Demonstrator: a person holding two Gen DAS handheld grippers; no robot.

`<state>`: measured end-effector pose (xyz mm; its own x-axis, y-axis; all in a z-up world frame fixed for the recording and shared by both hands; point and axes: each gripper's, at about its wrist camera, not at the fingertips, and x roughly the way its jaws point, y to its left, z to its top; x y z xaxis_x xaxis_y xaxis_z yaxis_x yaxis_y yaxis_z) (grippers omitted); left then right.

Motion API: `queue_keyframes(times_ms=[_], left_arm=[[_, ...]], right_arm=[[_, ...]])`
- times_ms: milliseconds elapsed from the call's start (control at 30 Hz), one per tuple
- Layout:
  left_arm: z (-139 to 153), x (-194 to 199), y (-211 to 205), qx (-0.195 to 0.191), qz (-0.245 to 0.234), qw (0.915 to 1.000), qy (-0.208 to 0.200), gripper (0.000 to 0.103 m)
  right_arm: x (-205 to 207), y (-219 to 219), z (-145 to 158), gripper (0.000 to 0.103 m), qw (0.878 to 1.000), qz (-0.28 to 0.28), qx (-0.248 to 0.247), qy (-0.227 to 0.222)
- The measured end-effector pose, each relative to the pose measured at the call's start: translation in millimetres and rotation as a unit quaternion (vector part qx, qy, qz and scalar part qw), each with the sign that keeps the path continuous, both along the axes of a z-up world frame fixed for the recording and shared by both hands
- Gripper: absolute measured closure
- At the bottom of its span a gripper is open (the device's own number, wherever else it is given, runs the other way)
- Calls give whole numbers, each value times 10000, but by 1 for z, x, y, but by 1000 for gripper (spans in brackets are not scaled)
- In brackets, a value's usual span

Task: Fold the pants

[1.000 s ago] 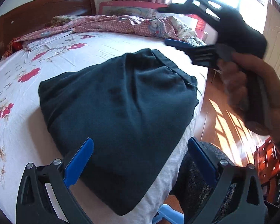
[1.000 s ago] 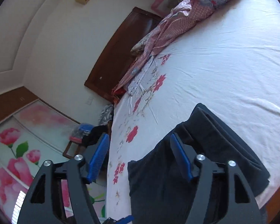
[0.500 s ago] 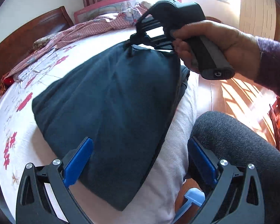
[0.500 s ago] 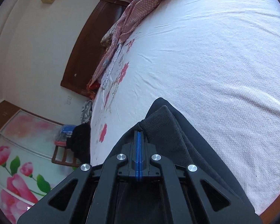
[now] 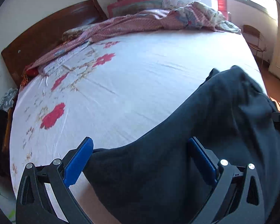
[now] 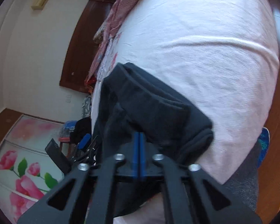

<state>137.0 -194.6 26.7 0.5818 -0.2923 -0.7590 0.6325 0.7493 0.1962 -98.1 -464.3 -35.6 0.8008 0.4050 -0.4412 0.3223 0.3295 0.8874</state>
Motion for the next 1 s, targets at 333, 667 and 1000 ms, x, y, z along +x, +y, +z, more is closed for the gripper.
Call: queue_keyframes(times_ms=[333, 667, 1000], left_arm=[[2, 11, 3, -118, 167, 9994, 283, 2], [30, -107, 29, -713, -195, 9972, 97, 2], [12, -93, 78, -1969, 824, 9660, 1458, 2]], right_arm=[[-6, 3, 21, 103, 9997, 173, -145, -8], [76, 15, 72, 48, 9933, 673, -767, -539], [39, -27, 75, 15, 9934, 182, -1041, -444]])
